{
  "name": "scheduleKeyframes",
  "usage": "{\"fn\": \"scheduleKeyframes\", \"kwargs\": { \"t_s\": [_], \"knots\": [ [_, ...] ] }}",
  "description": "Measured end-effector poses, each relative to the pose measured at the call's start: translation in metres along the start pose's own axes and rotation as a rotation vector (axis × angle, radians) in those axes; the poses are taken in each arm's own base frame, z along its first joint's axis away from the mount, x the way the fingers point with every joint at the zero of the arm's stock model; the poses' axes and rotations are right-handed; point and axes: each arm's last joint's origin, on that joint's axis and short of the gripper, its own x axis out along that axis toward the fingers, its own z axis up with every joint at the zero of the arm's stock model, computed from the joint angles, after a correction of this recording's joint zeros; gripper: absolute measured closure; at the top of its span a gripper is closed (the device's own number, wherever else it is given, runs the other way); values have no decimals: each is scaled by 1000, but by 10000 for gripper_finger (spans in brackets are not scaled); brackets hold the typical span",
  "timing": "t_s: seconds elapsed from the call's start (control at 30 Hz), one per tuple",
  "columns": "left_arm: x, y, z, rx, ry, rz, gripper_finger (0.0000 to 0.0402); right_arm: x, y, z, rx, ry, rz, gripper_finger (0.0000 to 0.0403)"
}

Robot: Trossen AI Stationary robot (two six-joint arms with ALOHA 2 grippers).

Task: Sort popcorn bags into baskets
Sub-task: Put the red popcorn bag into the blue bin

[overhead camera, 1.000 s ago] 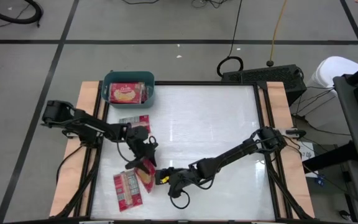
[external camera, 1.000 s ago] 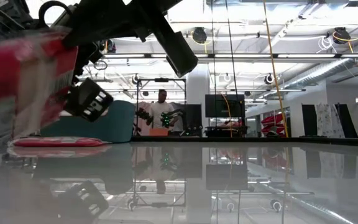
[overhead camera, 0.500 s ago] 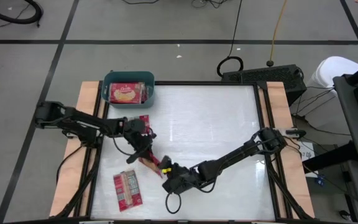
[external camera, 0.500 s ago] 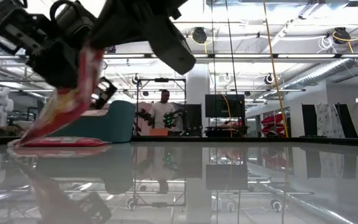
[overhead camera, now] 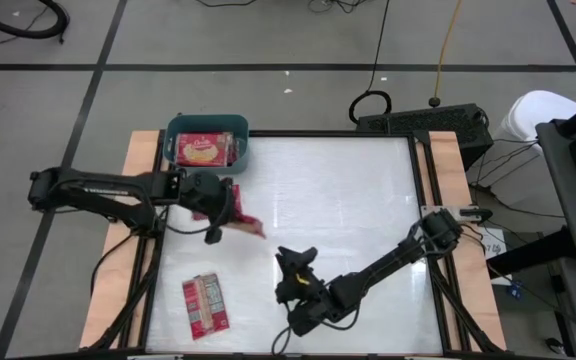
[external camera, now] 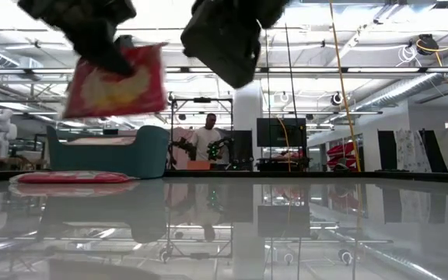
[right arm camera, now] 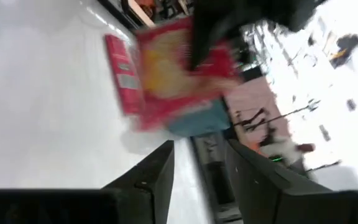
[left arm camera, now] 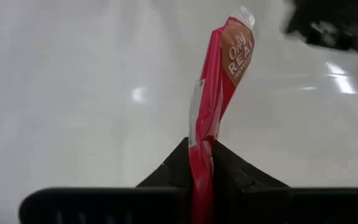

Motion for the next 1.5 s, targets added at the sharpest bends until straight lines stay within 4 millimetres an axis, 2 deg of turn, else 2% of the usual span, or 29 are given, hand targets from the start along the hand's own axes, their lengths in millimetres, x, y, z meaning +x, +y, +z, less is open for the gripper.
{"fn": "scheduleKeyframes", "kwargs": {
  "t_s": [0.1,0.27,0.43,0.6,0.8,0.93,1.3,1.5],
  "knots": [
    [-19,2,15,10,37,92,364,-4,10,-11,112,-2,31,265],
    [-49,14,40,39,51,216,362,-7,25,-27,244,5,199,280],
    [-79,35,57,7,49,367,361,-7,36,-42,324,42,334,295],
    [-100,65,63,-45,42,526,360,-12,42,-52,349,61,362,303],
    [-117,100,49,-82,101,625,360,-27,27,-56,392,39,381,305],
    [-122,119,40,-101,139,652,360,-37,13,-67,431,27,394,305],
    [-108,178,2,-241,356,624,360,-48,-21,-110,758,-129,508,305],
    [-103,192,-10,-287,410,612,360,-50,-22,-126,799,-166,531,305]
  ]
}}
